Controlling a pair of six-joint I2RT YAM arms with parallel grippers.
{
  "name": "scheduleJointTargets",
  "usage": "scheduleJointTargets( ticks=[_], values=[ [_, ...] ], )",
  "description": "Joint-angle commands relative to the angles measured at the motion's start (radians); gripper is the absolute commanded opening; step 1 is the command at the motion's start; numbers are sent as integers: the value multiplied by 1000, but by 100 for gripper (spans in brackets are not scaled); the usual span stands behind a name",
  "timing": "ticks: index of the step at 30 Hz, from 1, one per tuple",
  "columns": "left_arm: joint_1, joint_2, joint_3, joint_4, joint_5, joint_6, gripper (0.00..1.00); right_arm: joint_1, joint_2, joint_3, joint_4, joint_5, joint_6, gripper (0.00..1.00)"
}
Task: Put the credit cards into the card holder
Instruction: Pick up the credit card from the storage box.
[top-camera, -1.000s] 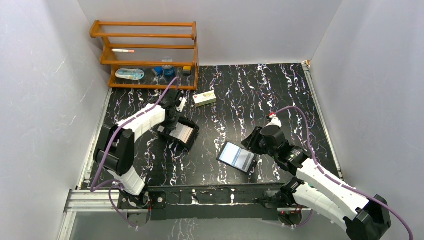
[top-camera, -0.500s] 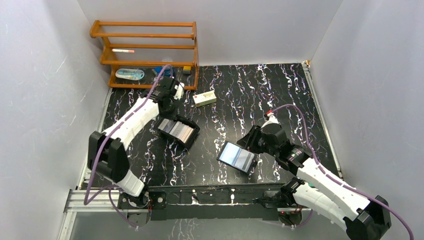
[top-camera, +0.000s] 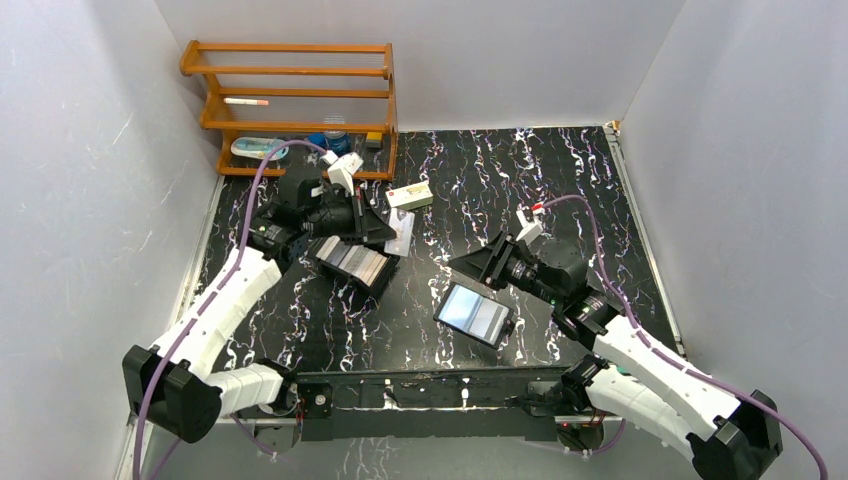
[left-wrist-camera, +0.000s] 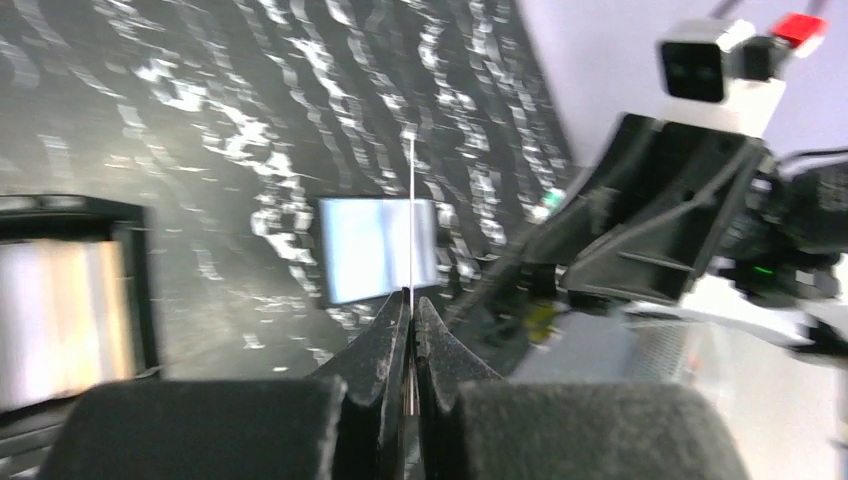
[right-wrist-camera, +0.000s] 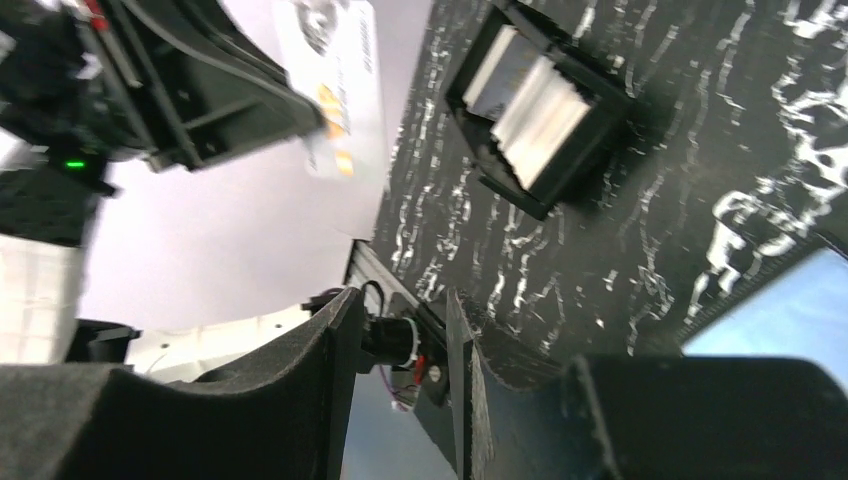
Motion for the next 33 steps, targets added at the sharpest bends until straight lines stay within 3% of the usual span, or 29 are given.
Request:
scheduleJointTargets(
  ticks=[1,11,22,24,26,28,29,33],
  values=[
    [2,-29,-126,363,331,-333,0,-3,34,10,239,-63,83,44],
    [-18,-55,-313,714,442,-615,0,-4,123,54,325,-70,133,46],
    [-48,-18,-352,739,476,-613,0,-4,184,68,379,-102,147,44],
    [-51,-11,-352,727,477,-602,0,-4,194,68,390,-110,149,39],
    [-52,-7,-350,702,472,-584,0,-4,195,62,400,-111,150,24],
    [-52,-5,-335,638,449,-538,11,-4,185,47,406,-102,149,4],
    [-51,-6,-320,580,431,-500,18,-3,176,36,411,-97,149,0],
    [-52,4,-267,384,343,-360,42,-4,95,2,273,-27,89,0]
  ],
)
